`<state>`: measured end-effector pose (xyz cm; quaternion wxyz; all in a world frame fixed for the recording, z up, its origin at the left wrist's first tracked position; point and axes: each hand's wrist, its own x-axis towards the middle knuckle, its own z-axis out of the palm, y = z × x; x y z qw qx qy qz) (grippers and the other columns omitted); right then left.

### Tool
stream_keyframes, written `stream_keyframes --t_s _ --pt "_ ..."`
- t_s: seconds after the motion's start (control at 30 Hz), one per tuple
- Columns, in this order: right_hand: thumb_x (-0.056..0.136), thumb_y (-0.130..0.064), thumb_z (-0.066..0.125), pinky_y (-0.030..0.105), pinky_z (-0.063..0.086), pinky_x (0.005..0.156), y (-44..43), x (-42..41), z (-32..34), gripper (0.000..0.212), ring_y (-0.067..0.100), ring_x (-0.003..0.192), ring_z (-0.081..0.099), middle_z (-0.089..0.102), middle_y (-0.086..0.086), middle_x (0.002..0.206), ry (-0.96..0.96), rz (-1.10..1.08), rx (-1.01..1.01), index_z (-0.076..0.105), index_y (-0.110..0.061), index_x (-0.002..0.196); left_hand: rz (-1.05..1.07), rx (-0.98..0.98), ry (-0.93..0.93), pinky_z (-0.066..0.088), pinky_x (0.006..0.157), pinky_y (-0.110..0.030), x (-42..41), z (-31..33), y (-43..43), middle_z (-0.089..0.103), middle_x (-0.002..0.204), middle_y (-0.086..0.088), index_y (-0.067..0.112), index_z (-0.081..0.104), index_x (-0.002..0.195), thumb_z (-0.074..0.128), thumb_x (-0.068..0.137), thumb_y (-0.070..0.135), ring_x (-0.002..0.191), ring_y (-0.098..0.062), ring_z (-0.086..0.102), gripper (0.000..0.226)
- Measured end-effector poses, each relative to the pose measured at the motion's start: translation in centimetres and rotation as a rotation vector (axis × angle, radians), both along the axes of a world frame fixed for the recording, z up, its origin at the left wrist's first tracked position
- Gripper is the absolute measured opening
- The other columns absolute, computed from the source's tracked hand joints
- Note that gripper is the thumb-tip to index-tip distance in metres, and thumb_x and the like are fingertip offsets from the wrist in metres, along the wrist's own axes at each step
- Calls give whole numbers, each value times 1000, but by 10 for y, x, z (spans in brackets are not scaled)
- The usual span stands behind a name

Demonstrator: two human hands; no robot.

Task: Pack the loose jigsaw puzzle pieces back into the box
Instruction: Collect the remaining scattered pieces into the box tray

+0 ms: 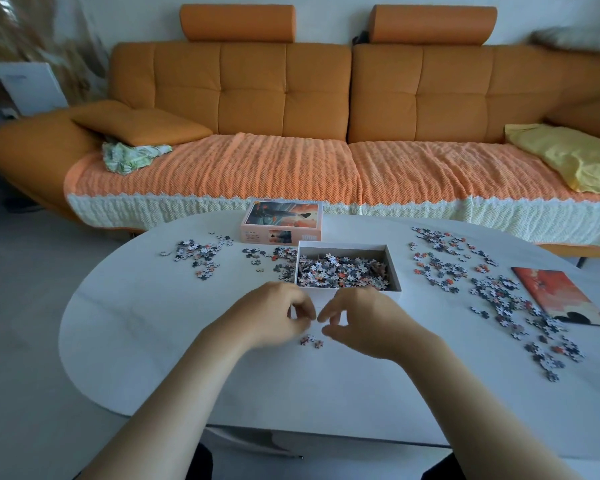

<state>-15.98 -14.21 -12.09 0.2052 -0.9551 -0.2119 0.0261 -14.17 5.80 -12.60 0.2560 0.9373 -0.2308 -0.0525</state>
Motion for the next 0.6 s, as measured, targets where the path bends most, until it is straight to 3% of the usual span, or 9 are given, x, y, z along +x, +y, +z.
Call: stream_keyframes --t_s 0.17,0.4,0.6 --pt "75 -51 74 20 42 68 9 -6 -9 25 2 83 56 63 -20 87 89 -50 -54 72 -38 96 -20 112 62 48 72 -25 -8 -8 8 54 88 18 38 72 99 73 75 43 77 0 53 24" --pt "75 -37 77 21 46 64 14 -6 -13 8 5 76 59 60 -17 74 166 -100 10 71 -32 74 -8 34 70 50 74 -25 -13 -10 7 58 88 14 30 75 85 78 76 33 79 -2 56 9" --pt "76 -31 79 18 47 63 14 -2 -10 9 4 75 62 66 -15 77 172 -111 32 74 -31 83 34 16 90 41 63 -13 -14 -13 10 64 85 15 29 69 84 77 79 30 74 4 56 10"
